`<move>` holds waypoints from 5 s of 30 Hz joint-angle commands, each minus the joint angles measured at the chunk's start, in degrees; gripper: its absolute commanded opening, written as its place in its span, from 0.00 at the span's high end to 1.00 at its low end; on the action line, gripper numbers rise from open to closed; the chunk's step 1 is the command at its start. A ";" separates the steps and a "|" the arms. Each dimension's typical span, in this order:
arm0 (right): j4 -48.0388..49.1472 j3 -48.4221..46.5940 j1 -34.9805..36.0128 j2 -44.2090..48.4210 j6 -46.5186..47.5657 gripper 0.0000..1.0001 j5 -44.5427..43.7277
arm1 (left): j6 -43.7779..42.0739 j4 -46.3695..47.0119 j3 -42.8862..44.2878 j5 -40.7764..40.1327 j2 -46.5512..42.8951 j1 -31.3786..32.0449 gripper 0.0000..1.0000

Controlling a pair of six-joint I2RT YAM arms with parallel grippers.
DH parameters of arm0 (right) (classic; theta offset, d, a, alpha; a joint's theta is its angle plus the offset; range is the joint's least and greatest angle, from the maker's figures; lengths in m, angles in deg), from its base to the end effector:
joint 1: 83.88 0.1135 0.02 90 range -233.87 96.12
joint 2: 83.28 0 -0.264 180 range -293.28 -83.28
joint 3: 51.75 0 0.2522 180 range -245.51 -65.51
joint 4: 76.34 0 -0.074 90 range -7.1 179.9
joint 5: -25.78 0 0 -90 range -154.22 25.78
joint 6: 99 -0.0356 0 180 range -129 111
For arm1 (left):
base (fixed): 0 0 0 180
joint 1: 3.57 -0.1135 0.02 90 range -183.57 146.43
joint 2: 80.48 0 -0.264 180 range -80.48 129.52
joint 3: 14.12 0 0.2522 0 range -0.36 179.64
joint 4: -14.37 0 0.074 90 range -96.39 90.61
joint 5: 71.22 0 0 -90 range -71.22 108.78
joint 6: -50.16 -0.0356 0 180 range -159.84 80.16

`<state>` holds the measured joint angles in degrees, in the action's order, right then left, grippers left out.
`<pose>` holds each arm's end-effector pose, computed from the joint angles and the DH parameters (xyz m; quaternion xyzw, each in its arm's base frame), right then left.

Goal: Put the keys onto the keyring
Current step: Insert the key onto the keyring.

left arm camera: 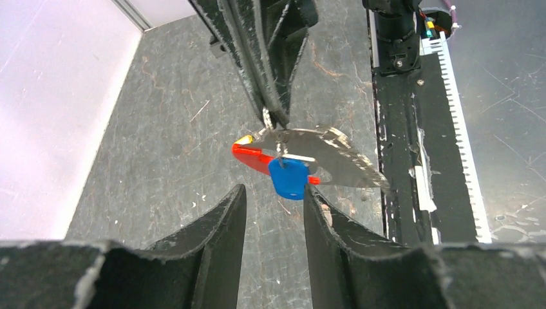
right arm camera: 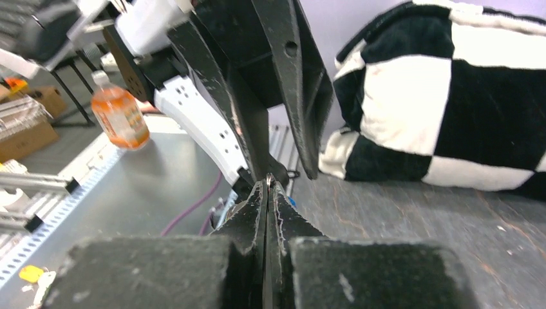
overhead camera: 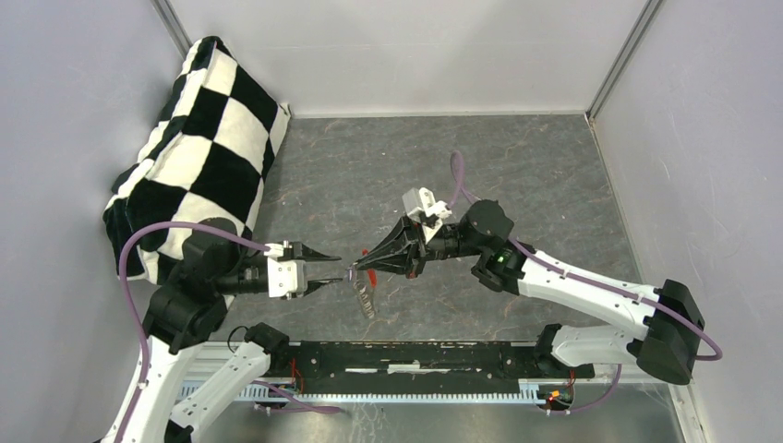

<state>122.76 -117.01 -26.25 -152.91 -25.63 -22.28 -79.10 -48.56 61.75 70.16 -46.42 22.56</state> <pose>0.1281 0.2465 0.3673 -0.4651 0.4348 0.6206 0.4576 0.0587 -0.0598 0.3948 0.6078 0.4930 -0.2969 0.5472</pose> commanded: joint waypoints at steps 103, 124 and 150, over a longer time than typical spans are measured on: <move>39.75 8.91 1.68 -7.37 -21.89 1.00 -11.51 | 3.42 18.49 -5.64 15.32 -1.36 0.15 0.80; 38.83 10.20 1.06 -3.92 -18.47 1.00 -5.92 | 24.00 22.15 -5.53 3.72 -3.79 0.06 0.71; 32.45 8.68 1.87 -4.19 -13.83 1.00 -4.82 | 27.05 22.36 -7.09 9.87 -1.02 0.06 0.61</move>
<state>156.09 -106.50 -24.83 -157.89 -41.49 -25.89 -53.60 -27.60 54.56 77.70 -48.17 22.54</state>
